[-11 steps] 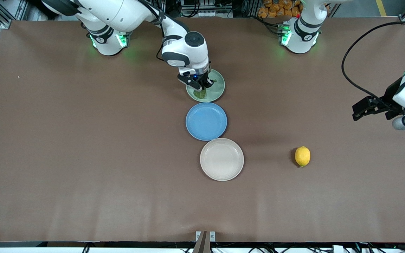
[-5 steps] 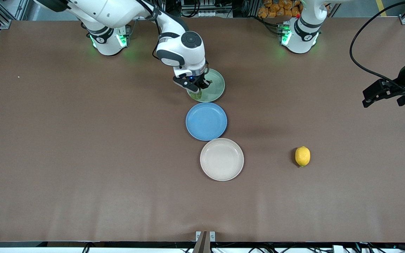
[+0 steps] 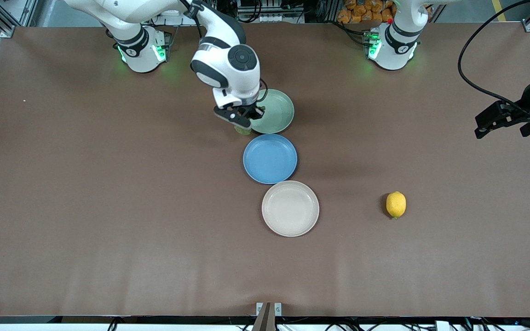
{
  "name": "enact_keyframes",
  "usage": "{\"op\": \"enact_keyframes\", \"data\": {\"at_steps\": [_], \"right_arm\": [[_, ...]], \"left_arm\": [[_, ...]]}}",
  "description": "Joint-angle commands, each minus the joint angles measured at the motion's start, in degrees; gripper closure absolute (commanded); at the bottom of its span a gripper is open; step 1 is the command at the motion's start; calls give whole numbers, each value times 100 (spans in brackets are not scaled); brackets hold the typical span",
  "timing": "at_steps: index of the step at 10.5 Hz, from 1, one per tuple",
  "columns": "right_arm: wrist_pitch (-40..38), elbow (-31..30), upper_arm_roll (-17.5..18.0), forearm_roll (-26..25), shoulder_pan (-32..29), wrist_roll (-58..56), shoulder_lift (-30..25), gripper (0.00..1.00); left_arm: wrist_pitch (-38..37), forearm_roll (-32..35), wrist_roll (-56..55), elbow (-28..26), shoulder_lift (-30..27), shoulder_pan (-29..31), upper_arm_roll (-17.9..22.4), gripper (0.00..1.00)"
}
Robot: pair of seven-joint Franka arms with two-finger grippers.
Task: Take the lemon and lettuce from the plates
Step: 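Grasp the lettuce leaf with the right gripper and lift it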
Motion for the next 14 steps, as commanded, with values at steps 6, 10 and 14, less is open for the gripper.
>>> {"op": "enact_keyframes", "data": {"at_steps": [6, 10, 14], "right_arm": [[-455, 305, -1629, 1034, -287, -3212, -542, 84], [-518, 376, -2684, 1043, -366, -4899, -542, 84], [-544, 341, -3572, 1209, -488, -6508, -534, 84]], "left_arm": [[-54, -70, -92, -71, -152, 90, 25, 0], [-133, -70, -285, -71, -152, 99, 33, 0], [-133, -61, -295, -71, -143, 90, 25, 0]]}}
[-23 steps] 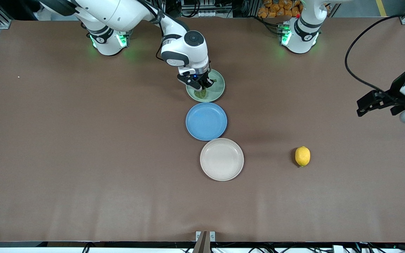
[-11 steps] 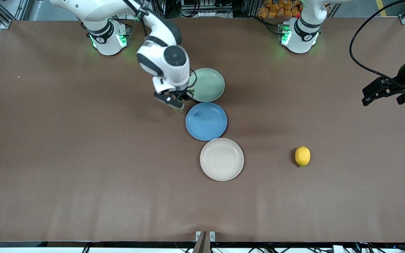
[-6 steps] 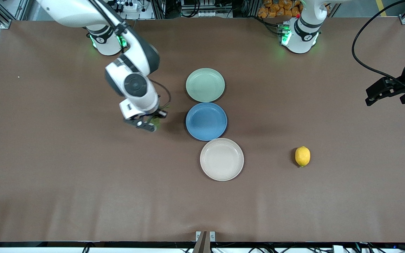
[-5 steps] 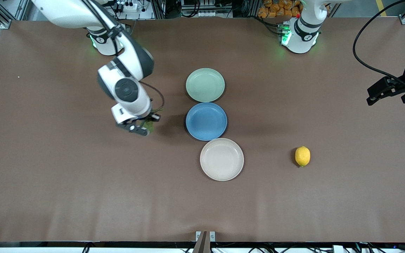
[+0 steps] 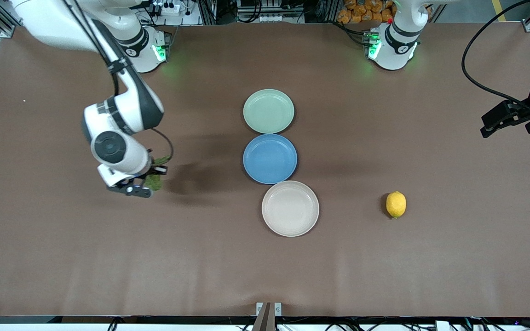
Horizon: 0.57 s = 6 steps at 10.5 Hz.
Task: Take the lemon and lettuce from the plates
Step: 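Grasp the lettuce leaf with the right gripper and lift it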
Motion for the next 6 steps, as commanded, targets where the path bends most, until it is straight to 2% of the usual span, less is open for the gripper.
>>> {"op": "enact_keyframes", "data": {"at_steps": [1, 2, 4, 6], "right_arm": [[-90, -83, -267, 213, -241, -905, -55, 84], [-90, -84, -599, 213, -233, -1396, -37, 84], [-3, -180, -987, 230, -242, -1874, 85, 84], [76, -259, -1155, 309, -225, -1937, 208, 86]], "left_arm": [[-74, -61, -87, -58, -92, 13, -9, 0], [-74, -61, -87, -58, -100, 13, -9, 0], [-135, -61, -70, -49, -118, 21, 0, 0], [-136, -52, -78, -49, -109, 21, 0, 0]]}}
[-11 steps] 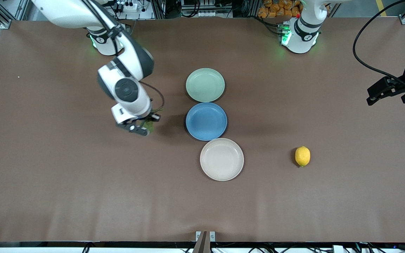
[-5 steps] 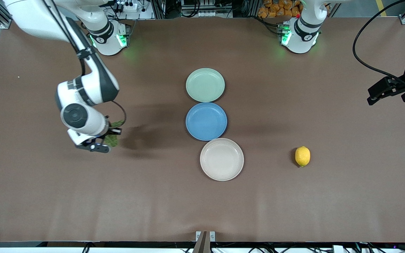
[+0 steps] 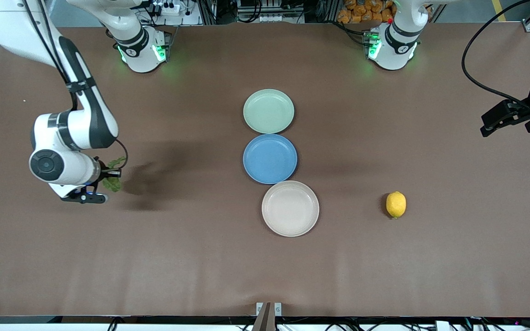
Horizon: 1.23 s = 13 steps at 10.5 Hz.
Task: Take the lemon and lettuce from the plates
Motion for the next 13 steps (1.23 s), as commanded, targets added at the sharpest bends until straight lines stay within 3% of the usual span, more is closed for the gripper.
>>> {"op": "enact_keyframes", "data": {"at_steps": [1, 2, 6, 7, 8, 10, 13], "right_arm": [[211, -187, -133, 478, 45, -117, 132, 87], [369, -283, -177, 759, 54, -117, 219, 87], [635, -434, -230, 815, 54, -126, 344, 84], [591, -390, -230, 815, 54, -126, 317, 53], [582, -372, -239, 815, 54, -126, 256, 1], [355, -215, -292, 815, 63, -117, 81, 0], [-673, 417, -292, 815, 89, -117, -34, 0]], "left_arm": [[-94, -61, -77, -49, -122, 19, -3, 0], [-111, -61, -77, -49, -200, 19, 6, 0], [-111, -61, -68, -49, -227, 19, 76, 0], [-120, -61, -68, -49, -236, 19, 85, 0], [-155, -61, -77, -49, -236, 19, 76, 0], [-155, -69, -77, -49, -227, 19, 76, 0], [-155, -70, -77, -49, -227, 19, 76, 0]]}}
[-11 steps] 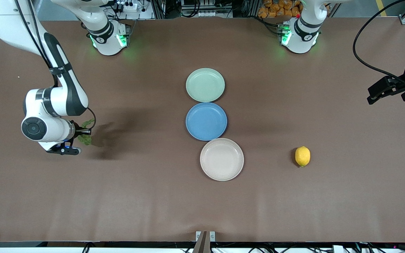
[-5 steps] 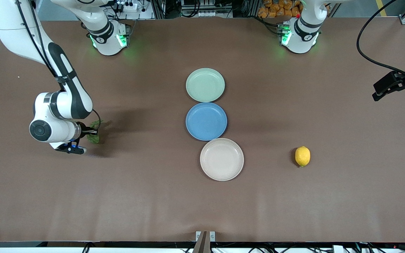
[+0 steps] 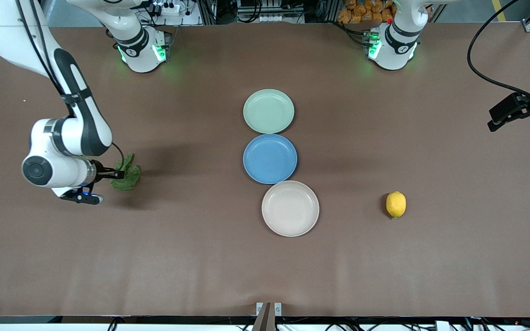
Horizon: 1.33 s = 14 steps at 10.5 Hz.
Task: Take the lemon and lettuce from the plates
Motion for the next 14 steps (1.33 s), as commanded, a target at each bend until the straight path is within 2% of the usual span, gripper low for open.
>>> {"op": "enact_keyframes", "data": {"at_steps": [1, 8, 11, 14], "right_arm": [[-533, 351, -46, 139, 108, -85, -234, 0], [-885, 1282, 59, 122, 406, -103, -744, 0], [-1806, 2327, 191, 113, 372, -111, -754, 0], [-2334, 2812, 200, 139, 275, -437, -911, 0]], "left_arm": [[-82, -69, -77, -50, -101, 8, 14, 0], [-109, -61, -33, -50, -109, 8, 128, 0], [-109, -52, 2, -50, -109, 43, 181, 0], [-109, -61, -7, -50, -109, 43, 181, 0]]}}
